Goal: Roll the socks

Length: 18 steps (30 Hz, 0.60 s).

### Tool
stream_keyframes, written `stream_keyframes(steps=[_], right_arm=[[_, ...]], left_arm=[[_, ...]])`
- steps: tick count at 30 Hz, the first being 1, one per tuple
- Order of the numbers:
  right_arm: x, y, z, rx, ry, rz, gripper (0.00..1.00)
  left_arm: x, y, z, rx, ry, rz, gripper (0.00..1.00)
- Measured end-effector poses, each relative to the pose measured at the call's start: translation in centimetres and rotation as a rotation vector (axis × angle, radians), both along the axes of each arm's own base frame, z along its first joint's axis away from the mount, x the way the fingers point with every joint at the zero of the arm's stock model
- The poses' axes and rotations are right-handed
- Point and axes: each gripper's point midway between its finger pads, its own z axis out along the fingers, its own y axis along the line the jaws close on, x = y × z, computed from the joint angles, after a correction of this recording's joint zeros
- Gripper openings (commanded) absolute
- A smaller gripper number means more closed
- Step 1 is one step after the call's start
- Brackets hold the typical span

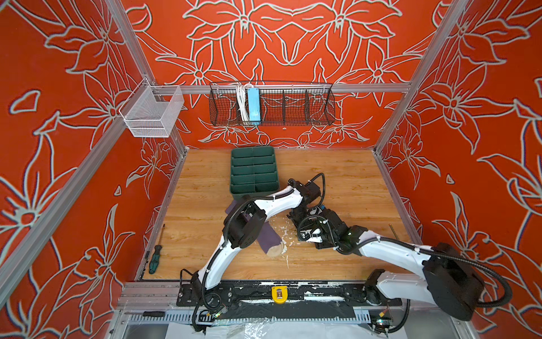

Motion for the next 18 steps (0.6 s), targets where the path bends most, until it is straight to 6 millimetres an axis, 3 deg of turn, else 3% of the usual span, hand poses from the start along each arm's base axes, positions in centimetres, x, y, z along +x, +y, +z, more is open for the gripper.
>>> stream_keyframes(steps=[4,10,13,14,16,18], right_arm=[[0.7,0.42,-0.13,0.018,-0.027,-0.009,0.53],[1.11,0.51,-0.59,0.005,-0.036,-0.014,0.17],[1.09,0.45,-0.91,-0.008,-0.03,-0.018,0.05],[1.11,0.48,-0.92,-0.012,-0.03,-0.016,0.01],[1.12,0.5,-0.93,-0.014,-0.032,-0.016,0.0],[0.97,0.66,-0.87,-0.017,-0.034,0.0,0.0]], left_arm=[[0.14,0.09,-0.04,-0.021,0.043,0.003,0.0],[0.07,-0.02,0.14,-0.036,0.085,0.004,0.0],[0.12,0.05,0.2,-0.034,0.088,0.005,0.02],[0.15,0.07,0.2,-0.034,0.089,0.007,0.06],[0.22,0.1,0.22,-0.045,0.096,0.012,0.34],[0.49,0.18,0.22,-0.081,0.099,0.027,0.46]])
